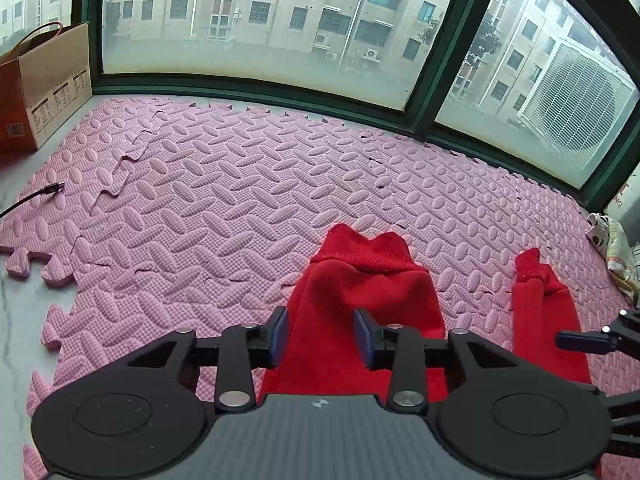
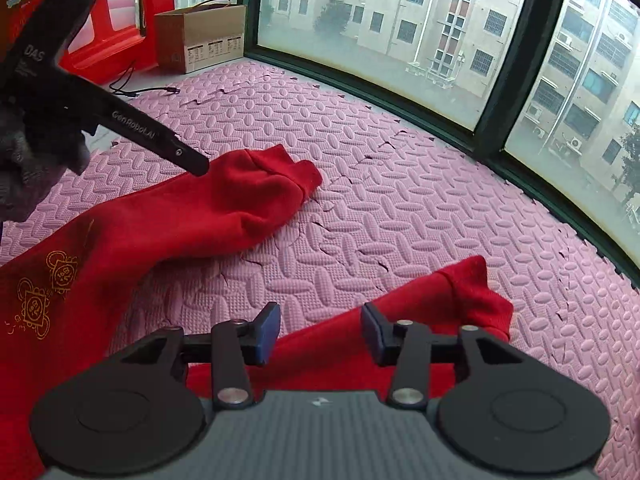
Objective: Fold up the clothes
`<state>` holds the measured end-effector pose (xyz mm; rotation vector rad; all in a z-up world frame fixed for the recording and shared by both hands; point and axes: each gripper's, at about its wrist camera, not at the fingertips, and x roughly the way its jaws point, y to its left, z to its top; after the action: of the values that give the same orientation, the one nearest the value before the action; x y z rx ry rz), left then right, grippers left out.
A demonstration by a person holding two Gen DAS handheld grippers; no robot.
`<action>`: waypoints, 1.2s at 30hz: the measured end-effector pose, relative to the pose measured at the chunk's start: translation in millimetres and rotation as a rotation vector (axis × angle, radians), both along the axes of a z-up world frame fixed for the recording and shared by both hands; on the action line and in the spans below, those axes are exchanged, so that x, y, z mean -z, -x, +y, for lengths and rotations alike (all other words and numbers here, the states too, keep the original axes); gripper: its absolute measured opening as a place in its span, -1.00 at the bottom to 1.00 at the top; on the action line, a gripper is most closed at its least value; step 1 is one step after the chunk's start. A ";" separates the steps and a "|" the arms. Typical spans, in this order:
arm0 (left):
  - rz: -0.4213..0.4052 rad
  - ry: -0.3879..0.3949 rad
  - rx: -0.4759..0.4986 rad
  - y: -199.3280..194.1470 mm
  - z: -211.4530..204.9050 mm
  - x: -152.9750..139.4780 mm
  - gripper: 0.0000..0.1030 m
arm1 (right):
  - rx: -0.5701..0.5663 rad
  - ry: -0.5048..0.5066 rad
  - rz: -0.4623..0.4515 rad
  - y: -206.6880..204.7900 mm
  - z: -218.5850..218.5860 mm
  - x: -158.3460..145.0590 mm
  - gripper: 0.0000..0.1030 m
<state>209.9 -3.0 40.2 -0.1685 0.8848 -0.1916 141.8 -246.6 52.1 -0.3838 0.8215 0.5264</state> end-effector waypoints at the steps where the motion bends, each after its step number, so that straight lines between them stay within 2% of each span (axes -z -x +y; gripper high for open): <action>1: -0.001 -0.008 0.005 -6.8 -2.6 2.1 -0.24 | 0.012 -0.010 0.003 0.9 -7.6 0.9 -0.11; 4: 0.008 -0.027 0.024 -24.2 -9.2 10.2 -0.22 | 0.050 -0.039 0.001 -0.1 -27.2 0.7 -0.07; 7: 0.019 -0.039 0.044 -34.3 -12.7 18.1 -0.29 | 0.100 -0.079 0.001 -4.6 -45.7 -0.5 -0.02; 8: 0.013 -0.046 0.051 -35.3 -13.1 18.9 -0.50 | 0.117 -0.090 -0.001 -7.1 -51.0 -0.4 0.02; 10: 0.002 -0.064 0.062 -36.9 -12.6 18.1 -0.78 | 0.146 -0.108 -0.006 -12.6 -60.6 0.9 0.02; 11: -0.008 -0.075 0.056 -37.7 -10.9 16.3 -0.81 | 0.161 -0.114 -0.008 -15.6 -64.7 1.8 0.02; 13: -0.037 -0.101 0.002 -40.3 -3.0 10.8 -0.82 | 0.190 -0.121 -0.015 -22.0 -71.8 4.2 0.02; 15: -0.027 -0.096 -0.057 -45.2 7.6 10.6 -0.82 | 0.222 -0.124 -0.019 -30.3 -77.4 7.7 0.02; 19: 0.002 -0.090 -0.083 -52.6 17.6 16.9 -0.80 | 0.252 -0.118 -0.012 -44.8 -81.8 15.8 0.02; 21: 0.001 -0.087 -0.088 -54.0 18.3 15.8 -0.67 | 0.258 -0.103 -0.012 -49.9 -81.2 18.8 0.02; 24: -0.010 -0.076 -0.094 -52.0 20.2 8.7 -0.36 | 0.271 -0.076 -0.010 -57.3 -80.6 24.0 0.02; 25: -0.025 -0.070 -0.087 -49.2 20.8 4.5 -0.33 | 0.278 -0.072 -0.013 -58.1 -81.0 24.2 0.02; 27: -0.051 -0.060 -0.068 -43.3 21.2 -2.7 -0.37 | 0.286 -0.075 -0.014 -58.3 -82.5 24.0 0.02; 29: -0.071 -0.070 -0.032 -36.2 18.7 -8.3 -0.76 | 0.291 -0.080 -0.020 -56.7 -83.4 22.2 0.02; 33: -0.114 -0.108 0.063 -21.4 4.0 -14.6 -0.83 | 0.279 -0.089 -0.035 -52.9 -80.8 18.7 0.02; 36: -0.115 -0.102 0.133 -17.7 -13.9 -13.0 -0.83 | 0.267 -0.085 -0.041 -52.7 -76.7 19.1 0.02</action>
<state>227.6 -16.8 53.3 -0.0036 0.7892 -0.2774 194.6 -323.3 33.0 -0.2013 0.7931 0.3023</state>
